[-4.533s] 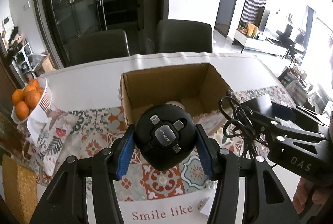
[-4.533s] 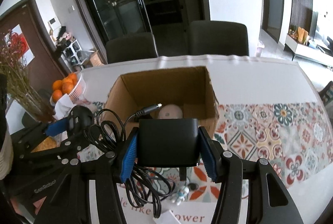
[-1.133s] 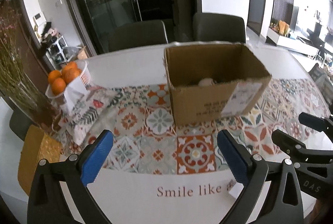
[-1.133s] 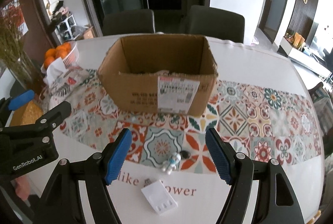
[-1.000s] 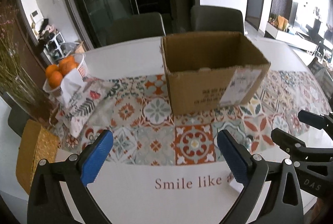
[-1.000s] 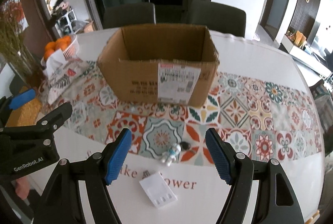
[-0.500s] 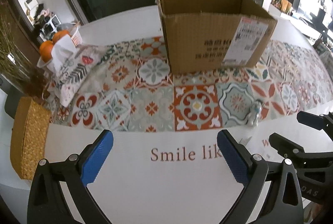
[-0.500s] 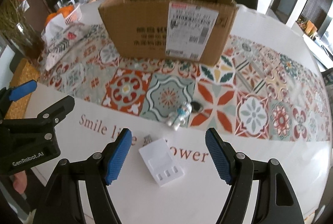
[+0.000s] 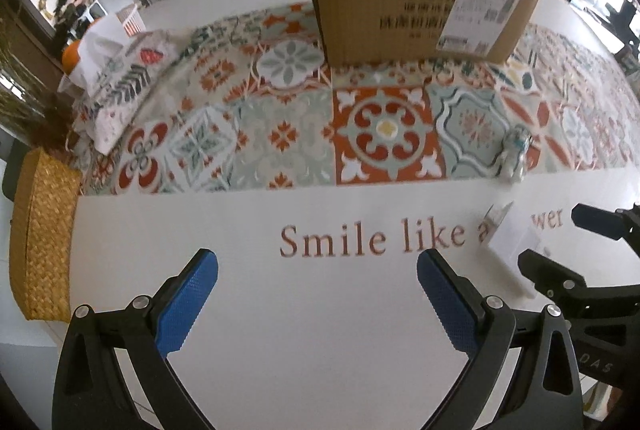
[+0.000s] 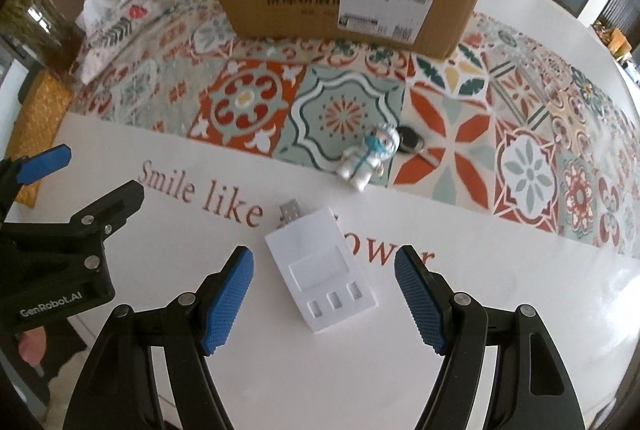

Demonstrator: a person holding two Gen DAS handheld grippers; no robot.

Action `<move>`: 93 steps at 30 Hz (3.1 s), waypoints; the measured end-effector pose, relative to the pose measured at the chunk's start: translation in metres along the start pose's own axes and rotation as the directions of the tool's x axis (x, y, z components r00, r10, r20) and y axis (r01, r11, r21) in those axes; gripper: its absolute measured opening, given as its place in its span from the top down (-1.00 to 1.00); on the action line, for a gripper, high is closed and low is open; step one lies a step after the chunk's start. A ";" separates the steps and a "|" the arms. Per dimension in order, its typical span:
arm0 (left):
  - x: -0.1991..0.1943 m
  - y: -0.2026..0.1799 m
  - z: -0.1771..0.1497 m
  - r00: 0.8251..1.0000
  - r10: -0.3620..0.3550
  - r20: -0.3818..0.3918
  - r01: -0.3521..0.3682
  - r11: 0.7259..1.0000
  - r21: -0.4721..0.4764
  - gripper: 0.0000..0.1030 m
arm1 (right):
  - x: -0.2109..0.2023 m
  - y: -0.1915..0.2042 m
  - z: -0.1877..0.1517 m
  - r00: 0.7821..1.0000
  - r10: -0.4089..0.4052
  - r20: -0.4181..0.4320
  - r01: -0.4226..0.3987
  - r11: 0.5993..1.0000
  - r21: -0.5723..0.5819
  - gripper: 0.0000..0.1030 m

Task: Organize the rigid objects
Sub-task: 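Lower the right gripper onto the white USB charger and close, then lift the USB charger while the left gripper grasps the white figure keychain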

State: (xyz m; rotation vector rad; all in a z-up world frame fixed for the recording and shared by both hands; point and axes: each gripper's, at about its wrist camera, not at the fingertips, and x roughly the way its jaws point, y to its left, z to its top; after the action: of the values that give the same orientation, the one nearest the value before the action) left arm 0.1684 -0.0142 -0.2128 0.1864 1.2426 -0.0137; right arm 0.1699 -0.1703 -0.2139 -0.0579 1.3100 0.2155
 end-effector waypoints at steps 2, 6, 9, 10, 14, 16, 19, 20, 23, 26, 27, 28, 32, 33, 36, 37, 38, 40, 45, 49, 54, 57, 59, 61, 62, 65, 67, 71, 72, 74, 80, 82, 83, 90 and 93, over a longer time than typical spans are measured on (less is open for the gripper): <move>0.007 0.000 -0.003 1.000 -0.003 -0.023 0.003 1.000 0.001 -0.97 | 0.006 0.001 -0.001 1.000 -0.001 -0.018 0.001 1.000 -0.012 -0.42; 0.019 -0.002 -0.010 0.998 -0.006 -0.065 0.006 1.000 0.002 -0.97 | 0.017 0.003 -0.003 0.998 -0.002 -0.057 -0.001 0.999 -0.037 -0.42; 0.024 -0.002 -0.011 0.997 -0.001 -0.083 0.001 1.000 0.001 -0.97 | 0.025 0.003 -0.003 0.997 -0.002 -0.076 -0.002 0.999 -0.046 -0.42; 0.026 -0.002 -0.012 0.996 -0.001 -0.088 0.001 1.000 0.000 -0.97 | 0.028 0.003 -0.003 0.997 -0.002 -0.080 -0.002 0.999 -0.049 -0.42; 0.030 -0.001 -0.012 0.995 0.000 -0.104 0.000 1.000 -0.003 -0.97 | 0.037 0.004 -0.002 0.995 0.005 -0.100 -0.011 0.998 -0.060 -0.41; 0.033 0.000 -0.011 0.994 0.001 -0.113 -0.002 1.000 -0.007 -0.97 | 0.041 0.005 -0.001 0.995 0.005 -0.103 -0.012 0.998 -0.067 -0.39; 0.036 0.001 -0.012 0.992 0.002 -0.123 -0.004 1.000 -0.012 -0.97 | 0.046 0.005 0.000 0.994 0.005 -0.108 -0.013 0.997 -0.072 -0.31; 0.036 0.001 -0.012 0.992 0.002 -0.125 -0.003 1.000 -0.012 -0.97 | 0.046 0.006 0.000 0.995 0.003 -0.101 -0.010 0.997 -0.074 -0.28; 0.037 0.001 -0.011 0.992 0.000 -0.128 -0.001 1.000 -0.010 -0.97 | 0.045 0.006 0.001 0.996 0.001 -0.092 -0.008 0.997 -0.077 -0.24; 0.039 0.000 -0.009 0.992 -0.001 -0.126 0.000 1.000 -0.003 -0.97 | 0.043 0.005 0.000 0.997 -0.005 -0.076 0.000 0.997 -0.072 -0.09; 0.039 -0.001 -0.009 0.992 -0.003 -0.126 0.003 1.000 -0.001 -0.97 | 0.044 0.005 0.000 0.997 -0.002 -0.074 -0.004 0.998 -0.070 -0.07; 0.038 -0.002 -0.009 0.992 -0.004 -0.126 0.004 1.000 0.002 -0.97 | 0.043 0.005 -0.001 0.998 0.003 -0.071 -0.008 0.998 -0.065 -0.06; 0.034 -0.007 -0.010 0.993 -0.011 -0.117 0.013 1.000 0.016 -0.96 | 0.040 -0.003 -0.003 0.998 0.015 -0.058 -0.017 0.999 -0.043 -0.02; 0.033 -0.009 -0.010 0.994 -0.016 -0.112 0.019 1.000 0.023 -0.96 | 0.040 -0.004 -0.004 0.998 0.022 -0.058 -0.024 0.999 -0.038 -0.02; 0.028 -0.014 -0.009 0.995 -0.030 -0.098 0.034 0.999 0.039 -0.96 | 0.036 -0.008 -0.007 0.999 0.030 -0.044 -0.031 0.999 -0.015 -0.01; 0.027 -0.017 -0.007 0.995 -0.038 -0.092 0.043 0.998 0.048 -0.96 | 0.034 -0.009 -0.008 0.999 0.033 -0.042 -0.033 0.999 -0.005 0.00; 0.025 -0.020 -0.006 0.995 -0.046 -0.085 0.051 0.997 0.057 -0.96 | 0.031 -0.012 -0.008 0.999 0.039 -0.035 -0.039 0.999 0.010 0.00; 0.021 -0.025 -0.002 0.996 -0.058 -0.070 0.063 0.995 0.073 -0.96 | 0.022 -0.022 -0.012 0.999 0.043 -0.027 -0.042 0.999 0.031 0.00; 0.013 -0.043 0.010 0.994 -0.099 -0.036 0.102 0.987 0.124 -0.96 | 0.010 -0.038 -0.012 0.999 0.048 -0.003 -0.048 0.996 0.081 0.00; 0.009 -0.059 0.022 0.992 -0.126 -0.004 0.124 0.975 0.183 -0.95 | 0.002 -0.055 -0.013 0.999 0.035 0.018 -0.037 0.991 0.132 0.00; 0.005 -0.082 0.040 0.984 -0.178 0.005 0.172 0.953 0.249 -0.87 | -0.006 -0.077 -0.011 0.999 0.022 0.043 -0.031 0.975 0.218 0.00; 0.003 -0.094 0.052 0.979 -0.202 0.006 0.192 0.939 0.284 -0.85 | -0.009 -0.090 -0.010 0.998 0.013 0.056 -0.028 0.963 0.267 0.00; 0.002 -0.101 0.058 0.976 -0.218 0.011 0.204 0.930 0.307 -0.85 | -0.012 -0.097 -0.010 0.998 0.007 0.069 -0.027 0.956 0.293 0.00; 0.002 -0.110 0.064 0.973 -0.230 0.008 0.215 0.921 0.326 -0.81 | -0.013 -0.101 -0.010 0.997 0.005 0.078 -0.029 0.950 0.312 0.00; 0.003 -0.113 0.066 0.972 -0.234 0.003 0.220 0.916 0.334 -0.79 | -0.015 -0.105 -0.009 0.996 -0.003 0.086 -0.025 0.945 0.325 0.00; 0.007 -0.124 0.072 0.970 -0.243 -0.010 0.231 0.907 0.353 -0.77 | -0.017 -0.111 -0.009 0.995 -0.011 0.096 -0.023 0.938 0.345 0.00; 0.012 -0.131 0.074 0.967 -0.255 -0.027 0.248 0.900 0.358 -0.74 | -0.016 -0.115 -0.009 0.995 -0.016 0.099 -0.020 0.935 0.353 0.00; 0.025 -0.145 0.077 0.964 -0.258 -0.067 0.264 0.893 0.364 -0.55 | -0.012 -0.123 -0.012 0.995 -0.032 0.098 -0.007 0.928 0.371 0.00; 0.028 -0.148 0.077 0.965 -0.253 -0.072 0.262 0.892 0.368 -0.49 | -0.011 -0.126 -0.012 0.995 -0.034 0.096 -0.005 0.926 0.377 0.00; 0.032 -0.154 0.078 0.966 -0.247 -0.076 0.257 0.891 0.375 -0.42 | -0.008 -0.129 -0.013 0.995 -0.034 0.094 -0.004 0.924 0.382 0.00; 0.041 -0.167 0.084 0.964 -0.250 -0.090 0.265 0.885 0.384 -0.21 | 0.002 -0.138 -0.015 0.996 -0.019 0.089 -0.019 0.914 0.405 0.00; 0.044 -0.170 0.085 0.964 -0.247 -0.094 0.264 0.885 0.383 -0.18 | 0.004 -0.140 -0.015 0.996 -0.013 0.090 -0.025 0.909 0.415 0.00; 0.046 -0.172 0.085 0.964 -0.247 -0.098 0.266 0.885 0.382 -0.12 | 0.006 -0.142 -0.015 0.996 -0.011 0.088 -0.027 0.907 0.420 0.00; 0.055 -0.176 0.085 0.954 -0.267 -0.133 0.298 0.881 0.367 0.36 | 0.008 -0.139 -0.012 0.996 0.001 0.092 -0.040 0.907 0.418 0.00; 0.053 -0.174 0.082 0.951 -0.277 -0.134 0.308 0.877 0.369 0.45 | 0.008 -0.138 -0.012 0.995 0.007 0.096 -0.047 0.909 0.414 0.00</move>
State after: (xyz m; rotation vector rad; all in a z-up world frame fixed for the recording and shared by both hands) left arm 0.2434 -0.1925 -0.2609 0.3414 1.3270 -0.5244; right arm 0.1867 -0.3058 -0.2352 0.3312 1.2405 -0.0421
